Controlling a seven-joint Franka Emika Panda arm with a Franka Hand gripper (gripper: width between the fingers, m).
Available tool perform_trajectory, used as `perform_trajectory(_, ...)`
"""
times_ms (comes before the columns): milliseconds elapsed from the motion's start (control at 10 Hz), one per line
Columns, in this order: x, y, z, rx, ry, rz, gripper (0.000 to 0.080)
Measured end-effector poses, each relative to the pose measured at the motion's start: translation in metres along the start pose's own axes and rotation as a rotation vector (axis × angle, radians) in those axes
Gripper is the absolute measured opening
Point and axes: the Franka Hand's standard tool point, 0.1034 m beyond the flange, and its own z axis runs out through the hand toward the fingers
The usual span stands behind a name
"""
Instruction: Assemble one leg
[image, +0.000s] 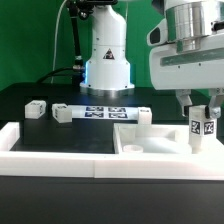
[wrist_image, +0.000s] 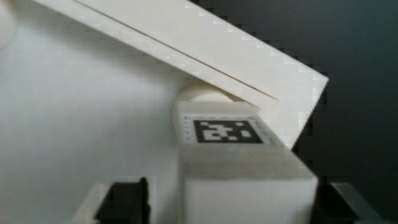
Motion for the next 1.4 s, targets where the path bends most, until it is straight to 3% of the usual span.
perform_trajectory(100, -0.002, -0.001, -0.001, -0.012, -0.014, -0.053, 0.0582)
perform_trajectory(200, -0.001, -0.002, -0.001, -0.012, -0.014, -0.169, 0.0582)
perform_trajectory(300, -0.003, -0.001, 0.001, -0.026, -0.024, -0.292, 0.0635)
perform_trajectory(400, -0.006, 0.000, 0.003, -0.053, -0.046, -0.416, 0.0635)
perform_trajectory(600, 0.000, -0.001, 0.006, -0.073, -0.074, -0.648, 0.0649)
perform_trajectory(800, 0.002, -0.002, 0.007, -0.151, -0.113, -0.859, 0.0649)
perform_trajectory(1000, 0.002, -0.010, 0.008, -0.207, -0.127, -1.012, 0.0649)
perform_trajectory(1400, 0.005, -0.013, 0.006, -0.189, -0.130, -1.161, 0.0649)
